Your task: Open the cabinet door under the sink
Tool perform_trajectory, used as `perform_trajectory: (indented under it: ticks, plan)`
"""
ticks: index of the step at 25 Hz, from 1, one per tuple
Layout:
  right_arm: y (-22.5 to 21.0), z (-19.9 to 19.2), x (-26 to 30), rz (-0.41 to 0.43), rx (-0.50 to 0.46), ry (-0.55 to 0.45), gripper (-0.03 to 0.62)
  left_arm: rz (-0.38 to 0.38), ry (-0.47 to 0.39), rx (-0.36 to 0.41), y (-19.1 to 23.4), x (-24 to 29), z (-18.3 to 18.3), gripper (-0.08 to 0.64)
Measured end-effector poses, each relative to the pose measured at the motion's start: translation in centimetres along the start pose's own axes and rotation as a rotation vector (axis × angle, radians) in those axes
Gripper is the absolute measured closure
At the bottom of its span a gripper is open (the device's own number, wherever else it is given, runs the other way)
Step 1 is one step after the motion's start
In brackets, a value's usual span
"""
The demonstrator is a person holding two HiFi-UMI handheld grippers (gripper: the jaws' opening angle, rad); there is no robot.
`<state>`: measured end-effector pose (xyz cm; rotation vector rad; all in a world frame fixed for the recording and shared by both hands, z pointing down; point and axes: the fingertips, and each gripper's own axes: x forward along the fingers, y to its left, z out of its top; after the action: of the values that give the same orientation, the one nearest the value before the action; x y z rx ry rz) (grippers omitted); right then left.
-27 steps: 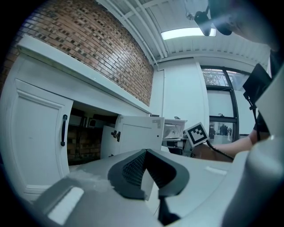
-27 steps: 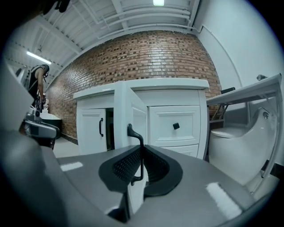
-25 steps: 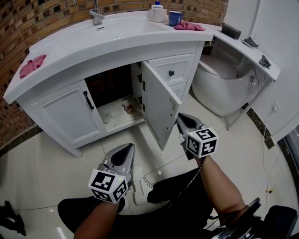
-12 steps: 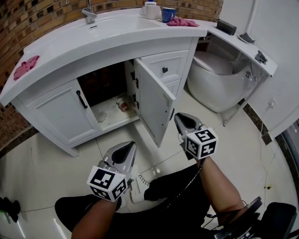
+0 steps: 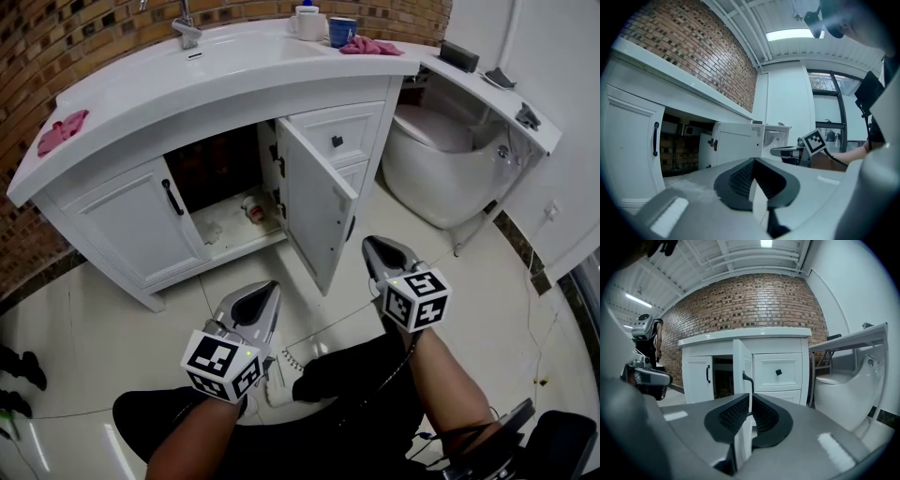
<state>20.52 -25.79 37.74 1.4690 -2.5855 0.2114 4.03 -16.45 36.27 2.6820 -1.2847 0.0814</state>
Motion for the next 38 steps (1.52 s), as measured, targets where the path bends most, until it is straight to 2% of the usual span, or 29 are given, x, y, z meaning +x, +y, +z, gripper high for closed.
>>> perform_trajectory:
  ticks: [5, 13, 19, 26, 38]
  plan:
    - [3.1, 1.7, -1.5, 0.044, -0.02, -0.037, 0.568, 0.069, 0.004, -0.015, 1.3, -1.9, 0.0, 0.557]
    - [10.0, 3.1, -3.3, 0.207, 0.003, -0.058, 0.583, 0.193, -0.006, -0.04, 2.7, -7.9, 0.5, 0.557]
    - [14.9, 2.7, -5.0, 0.304, -0.002, -0.045, 0.583, 0.291, -0.056, -0.086, 2.6, -13.1, 0.7, 0.557]
    - [17.6, 0.9, -6.9, 0.362, 0.011, -0.008, 0.584, 0.298, -0.067, -0.088, 1.0, -15.6, 0.1, 0.557]
    - [19.1, -0.3, -10.3, 0.377, -0.028, 0.003, 0.584, 0.317, -0.082, -0.091, -1.0, -17.7, -0.7, 0.557]
